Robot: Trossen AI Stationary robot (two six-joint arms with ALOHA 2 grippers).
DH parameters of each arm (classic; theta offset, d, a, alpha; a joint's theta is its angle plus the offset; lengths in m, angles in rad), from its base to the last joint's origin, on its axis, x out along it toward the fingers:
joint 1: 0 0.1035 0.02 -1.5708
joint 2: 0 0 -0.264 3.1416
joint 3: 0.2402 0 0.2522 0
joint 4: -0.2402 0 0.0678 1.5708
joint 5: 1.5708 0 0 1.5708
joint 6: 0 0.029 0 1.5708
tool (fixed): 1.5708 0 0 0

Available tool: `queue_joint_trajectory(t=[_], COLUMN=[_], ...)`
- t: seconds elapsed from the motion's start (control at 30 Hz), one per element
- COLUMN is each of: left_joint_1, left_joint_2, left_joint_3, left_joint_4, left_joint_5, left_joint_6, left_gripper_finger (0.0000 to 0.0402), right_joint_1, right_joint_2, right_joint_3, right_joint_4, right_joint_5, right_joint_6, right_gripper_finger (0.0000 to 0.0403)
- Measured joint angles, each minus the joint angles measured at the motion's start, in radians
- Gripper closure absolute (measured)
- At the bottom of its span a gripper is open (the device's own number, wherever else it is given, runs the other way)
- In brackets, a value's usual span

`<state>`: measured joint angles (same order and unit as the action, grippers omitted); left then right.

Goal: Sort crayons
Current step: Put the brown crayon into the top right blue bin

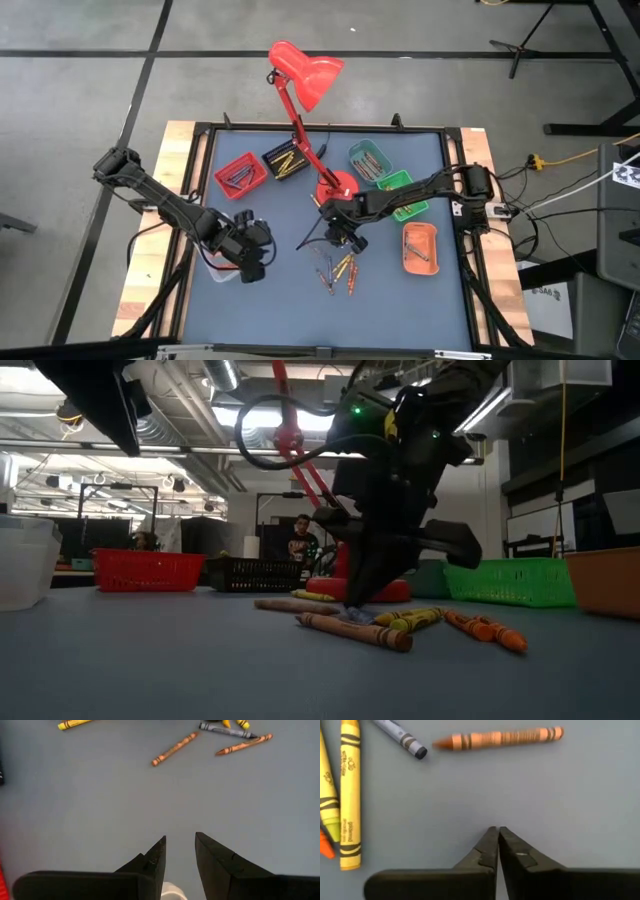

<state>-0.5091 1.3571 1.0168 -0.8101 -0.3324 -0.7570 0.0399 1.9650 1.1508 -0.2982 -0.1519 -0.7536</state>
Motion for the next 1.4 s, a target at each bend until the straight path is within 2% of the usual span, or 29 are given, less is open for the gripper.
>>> queue_joint_trajectory(t=[0.13,0.37,0.5,0.63,0.77,1.1,1.2,1.4], left_joint_1=[-0.001,0.019,0.041,0.053,0.053,0.049,0.049,0.049], left_joint_2=[0.024,0.147,0.215,0.250,0.254,0.254,0.254,0.254], left_joint_3=[0.000,0.000,0.000,0.000,0.000,0.000,0.000,0.000], left_joint_4=[0.072,0.263,0.316,0.320,0.326,0.330,0.332,0.333], left_joint_5=[-0.053,-0.077,-0.068,-0.065,-0.062,-0.041,-0.041,-0.041], left_joint_6=[0.015,0.188,0.244,0.253,0.254,0.244,0.244,0.244], left_gripper_finger=[0.0314,0.0314,0.0314,0.0314,0.0314,0.0314,0.0314,0.0314], right_joint_1=[0.000,0.000,0.000,0.000,0.000,0.000,-0.001,-0.001], right_joint_2=[0.005,0.007,0.006,0.005,0.007,0.094,0.116,0.128], right_joint_3=[0.048,0.214,0.288,0.308,0.308,0.309,0.309,0.310], right_joint_4=[-0.046,-0.263,-0.361,-0.378,-0.376,-0.330,-0.327,-0.324], right_joint_5=[0.003,0.011,0.009,0.003,0.005,0.014,0.027,0.137], right_joint_6=[0.055,0.177,0.327,0.540,0.664,0.826,0.827,0.827], right_gripper_finger=[0.0380,0.0383,0.0398,0.0396,0.0374,0.0270,0.0257,0.0258])
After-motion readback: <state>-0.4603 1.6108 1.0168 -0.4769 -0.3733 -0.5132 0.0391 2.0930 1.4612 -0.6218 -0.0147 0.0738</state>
